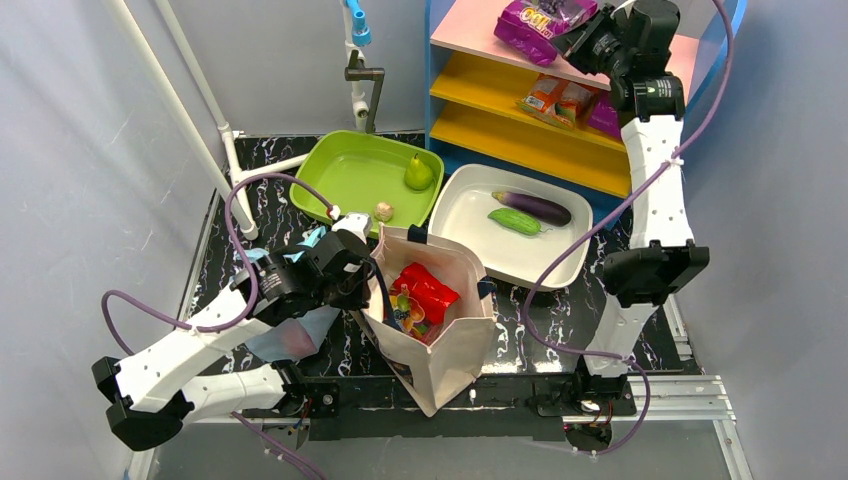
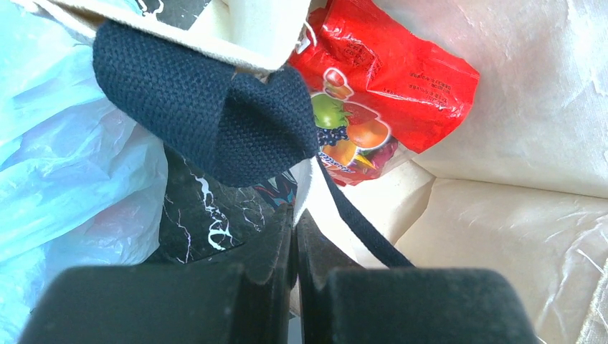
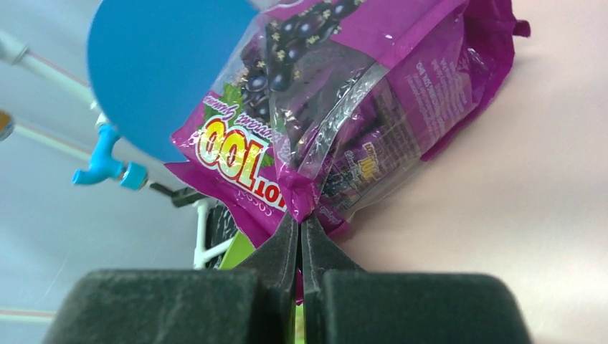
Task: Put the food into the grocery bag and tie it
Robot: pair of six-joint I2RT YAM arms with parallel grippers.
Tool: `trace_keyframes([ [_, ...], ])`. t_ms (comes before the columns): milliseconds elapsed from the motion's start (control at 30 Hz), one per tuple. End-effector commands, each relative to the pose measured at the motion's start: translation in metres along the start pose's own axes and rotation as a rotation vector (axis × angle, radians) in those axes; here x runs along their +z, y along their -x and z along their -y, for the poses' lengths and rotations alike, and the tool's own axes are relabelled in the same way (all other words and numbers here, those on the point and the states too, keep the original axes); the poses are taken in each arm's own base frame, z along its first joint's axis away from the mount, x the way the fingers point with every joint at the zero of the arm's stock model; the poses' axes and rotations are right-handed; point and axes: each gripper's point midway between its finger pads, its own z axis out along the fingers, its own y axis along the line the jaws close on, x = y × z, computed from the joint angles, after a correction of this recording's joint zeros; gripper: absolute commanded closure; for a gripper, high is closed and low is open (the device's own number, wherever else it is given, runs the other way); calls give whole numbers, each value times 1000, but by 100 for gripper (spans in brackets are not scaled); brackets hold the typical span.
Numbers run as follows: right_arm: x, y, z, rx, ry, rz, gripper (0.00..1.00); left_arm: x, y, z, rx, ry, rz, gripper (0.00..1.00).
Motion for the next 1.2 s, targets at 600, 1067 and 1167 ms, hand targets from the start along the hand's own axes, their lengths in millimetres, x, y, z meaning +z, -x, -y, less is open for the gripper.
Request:
trace_keyframes([
  [600, -118, 32, -108, -95, 265, 63, 99, -18, 2, -5, -36, -7, 5, 100],
  [1067, -171, 42, -152, -139, 405, 97, 99, -23, 7, -1, -34, -31, 20, 100],
  [1167, -184, 44, -164, -138, 446, 97, 99, -22, 8, 1, -32, -39, 17, 100],
])
